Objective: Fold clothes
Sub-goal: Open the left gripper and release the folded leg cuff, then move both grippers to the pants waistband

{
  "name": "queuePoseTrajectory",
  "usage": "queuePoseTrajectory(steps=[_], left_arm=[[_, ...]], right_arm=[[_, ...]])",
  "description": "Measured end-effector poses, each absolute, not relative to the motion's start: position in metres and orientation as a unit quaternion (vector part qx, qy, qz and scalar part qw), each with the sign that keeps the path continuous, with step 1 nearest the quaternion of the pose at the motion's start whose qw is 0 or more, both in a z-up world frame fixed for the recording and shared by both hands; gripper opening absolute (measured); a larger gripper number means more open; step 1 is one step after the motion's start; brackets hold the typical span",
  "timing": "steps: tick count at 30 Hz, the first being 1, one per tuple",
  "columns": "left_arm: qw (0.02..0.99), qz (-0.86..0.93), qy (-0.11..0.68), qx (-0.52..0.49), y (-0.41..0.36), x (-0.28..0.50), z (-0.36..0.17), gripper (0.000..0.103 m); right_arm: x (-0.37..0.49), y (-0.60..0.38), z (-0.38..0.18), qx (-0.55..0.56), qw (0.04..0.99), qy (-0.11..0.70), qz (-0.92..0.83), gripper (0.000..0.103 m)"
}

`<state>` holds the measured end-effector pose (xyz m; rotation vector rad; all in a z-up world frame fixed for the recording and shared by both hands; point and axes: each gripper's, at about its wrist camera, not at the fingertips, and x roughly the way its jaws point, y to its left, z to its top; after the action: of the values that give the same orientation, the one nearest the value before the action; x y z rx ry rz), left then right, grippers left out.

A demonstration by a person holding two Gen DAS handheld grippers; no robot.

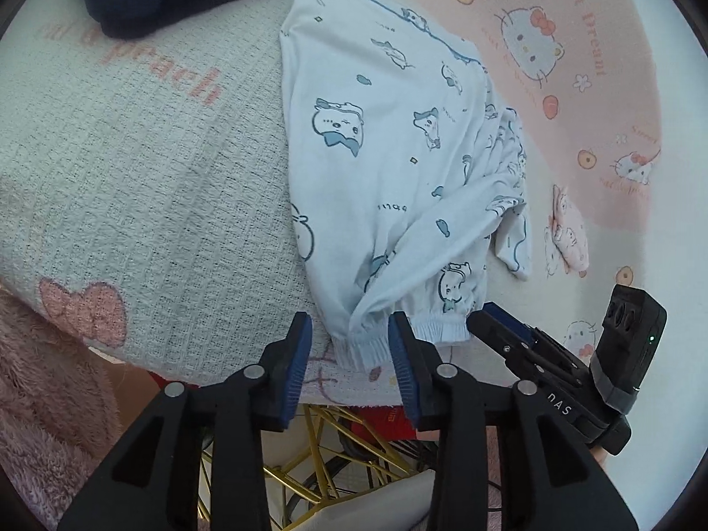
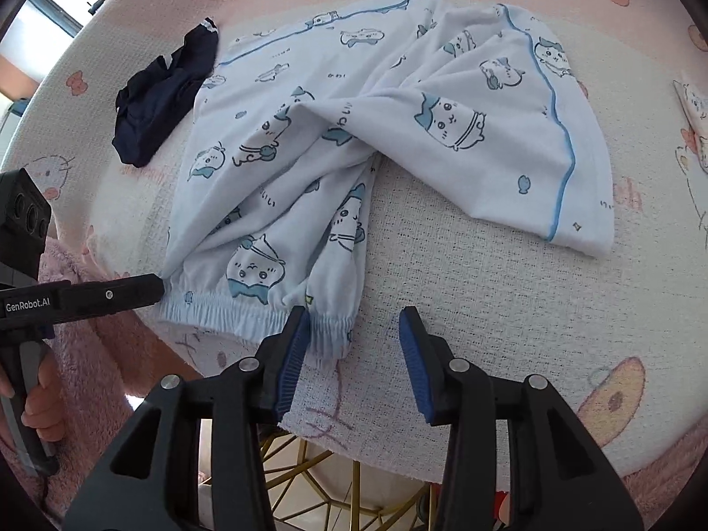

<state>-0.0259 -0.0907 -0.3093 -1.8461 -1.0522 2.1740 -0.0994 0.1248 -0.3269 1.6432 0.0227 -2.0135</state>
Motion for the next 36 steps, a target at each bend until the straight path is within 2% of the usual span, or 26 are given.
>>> queuePoseTrajectory(steps=[6,12,16,18,21,24,27,31,36], left_arm=[[0.039,0.721,-0.299,-0.624,-0.079,-0.027,-0.316,0.038],[0.027,0.72,-0.309,-0.621,-0.086,-0.024,-0.308,0.038],[0.049,0.765,-0.247,-0.593,-0.063,-0.031,-0.281,0.038],[0.033,0.757,-0.21,-0.618,-0.056,-0.036,-0.289,0.038],[0.006,0.749,-0.158,-0.643,-0.049,-0.037,-0.29,0.038],[0.035,0.796,-0.101,-0.596,-0.033,-0.04,-0.252,0.038],[0.095,0.823,-0.035,-0.558,0.0,-0.058,-0.227,0.038],[0.174,0.819,-0.008,-0.546,0.066,-0.094,-0.23,0.039],[0.236,0.809,0.038,-0.537,0.145,-0.125,-0.252,0.04]], right_arm=[[-0.097,0.116,-0.335,0.616,0.267,0.032,-0.741,0.042],[-0.1,0.149,-0.332,0.622,0.231,0.014,-0.748,0.046],[-0.104,0.146,-0.313,0.582,0.255,-0.019,-0.772,0.048],[-0.099,0.129,-0.312,0.571,0.273,0.004,-0.775,0.048],[-0.095,0.109,-0.336,0.611,0.255,0.072,-0.746,0.048],[-0.092,0.13,-0.316,0.61,0.248,0.03,-0.752,0.048],[-0.093,0.169,-0.28,0.561,0.225,-0.006,-0.796,0.048],[-0.124,0.23,-0.262,0.535,0.127,-0.071,-0.832,0.048],[-0.148,0.317,-0.292,0.566,0.097,-0.223,-0.788,0.049]])
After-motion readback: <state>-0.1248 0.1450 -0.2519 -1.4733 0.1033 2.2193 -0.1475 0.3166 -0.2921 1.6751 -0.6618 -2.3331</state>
